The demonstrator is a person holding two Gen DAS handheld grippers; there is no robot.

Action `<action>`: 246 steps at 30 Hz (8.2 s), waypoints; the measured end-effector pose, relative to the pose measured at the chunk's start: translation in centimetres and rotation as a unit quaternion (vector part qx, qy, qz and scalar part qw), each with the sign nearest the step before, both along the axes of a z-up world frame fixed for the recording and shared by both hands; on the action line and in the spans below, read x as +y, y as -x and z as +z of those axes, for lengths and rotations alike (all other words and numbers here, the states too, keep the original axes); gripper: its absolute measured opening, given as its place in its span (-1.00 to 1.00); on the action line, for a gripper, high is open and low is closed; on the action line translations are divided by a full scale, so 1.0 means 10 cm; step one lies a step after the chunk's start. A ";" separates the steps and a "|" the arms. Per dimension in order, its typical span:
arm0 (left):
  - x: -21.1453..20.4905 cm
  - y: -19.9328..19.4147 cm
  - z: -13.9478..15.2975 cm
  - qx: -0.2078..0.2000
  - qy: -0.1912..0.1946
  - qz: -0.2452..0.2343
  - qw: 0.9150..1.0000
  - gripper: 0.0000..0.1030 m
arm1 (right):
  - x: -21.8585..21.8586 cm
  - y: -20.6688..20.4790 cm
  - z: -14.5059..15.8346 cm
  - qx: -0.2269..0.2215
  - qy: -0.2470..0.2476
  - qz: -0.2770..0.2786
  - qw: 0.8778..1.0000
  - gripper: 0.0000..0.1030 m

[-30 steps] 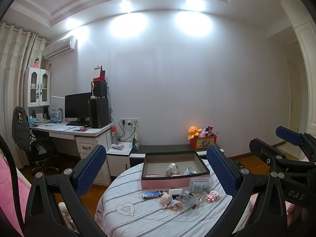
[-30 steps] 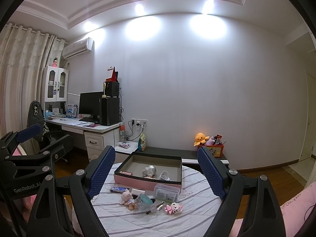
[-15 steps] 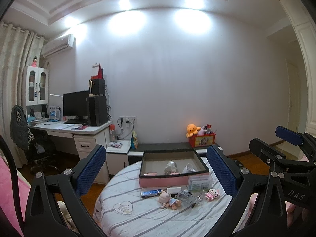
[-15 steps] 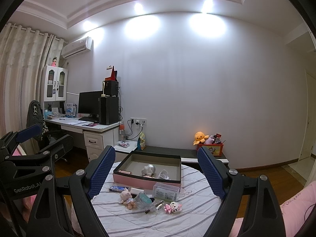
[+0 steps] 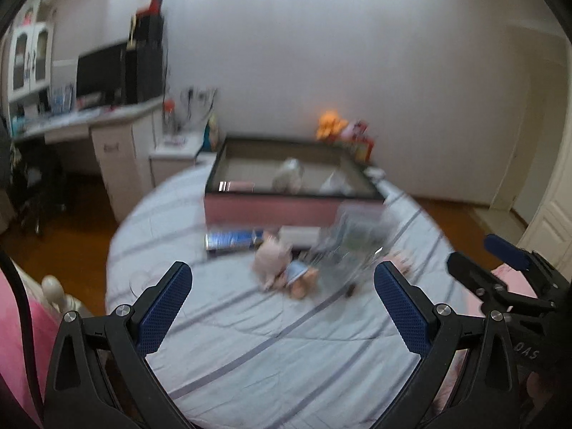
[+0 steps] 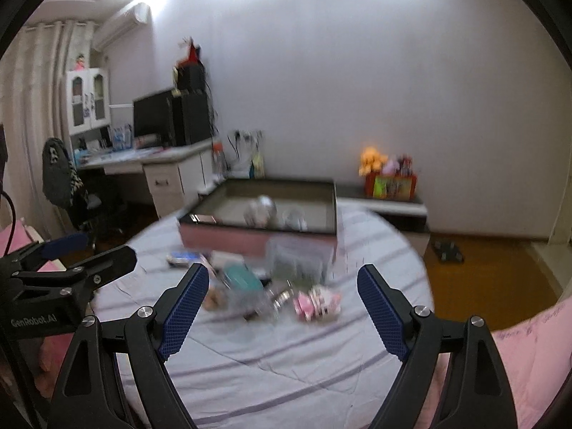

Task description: Organize rigid objects

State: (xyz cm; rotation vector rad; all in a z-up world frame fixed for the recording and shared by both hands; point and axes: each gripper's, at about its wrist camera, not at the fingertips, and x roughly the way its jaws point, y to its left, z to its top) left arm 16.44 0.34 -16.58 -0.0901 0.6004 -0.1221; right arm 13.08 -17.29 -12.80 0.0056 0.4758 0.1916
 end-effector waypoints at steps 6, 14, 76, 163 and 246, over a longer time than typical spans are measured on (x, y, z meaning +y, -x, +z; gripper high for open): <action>-0.04 -0.42 -0.38 0.064 -0.010 0.011 0.998 1.00 | -0.18 -0.42 -0.46 0.062 -0.007 -0.008 0.998 0.68; -0.25 -0.90 -0.70 0.129 -0.067 0.004 0.989 1.00 | -0.34 -0.77 -0.74 0.102 -0.016 -0.011 0.995 0.68; -0.19 0.61 0.97 -0.172 -0.031 0.005 0.985 0.28 | 0.17 0.14 0.72 -0.115 -0.027 0.036 0.992 0.17; 0.01 1.00 1.31 -0.208 -0.042 0.018 0.977 1.00 | 0.20 0.61 1.07 -0.150 0.004 -0.002 0.989 0.70; -0.12 1.28 1.48 -0.237 -0.061 0.061 0.968 1.00 | 0.15 1.07 1.16 -0.194 0.006 -0.064 0.979 0.70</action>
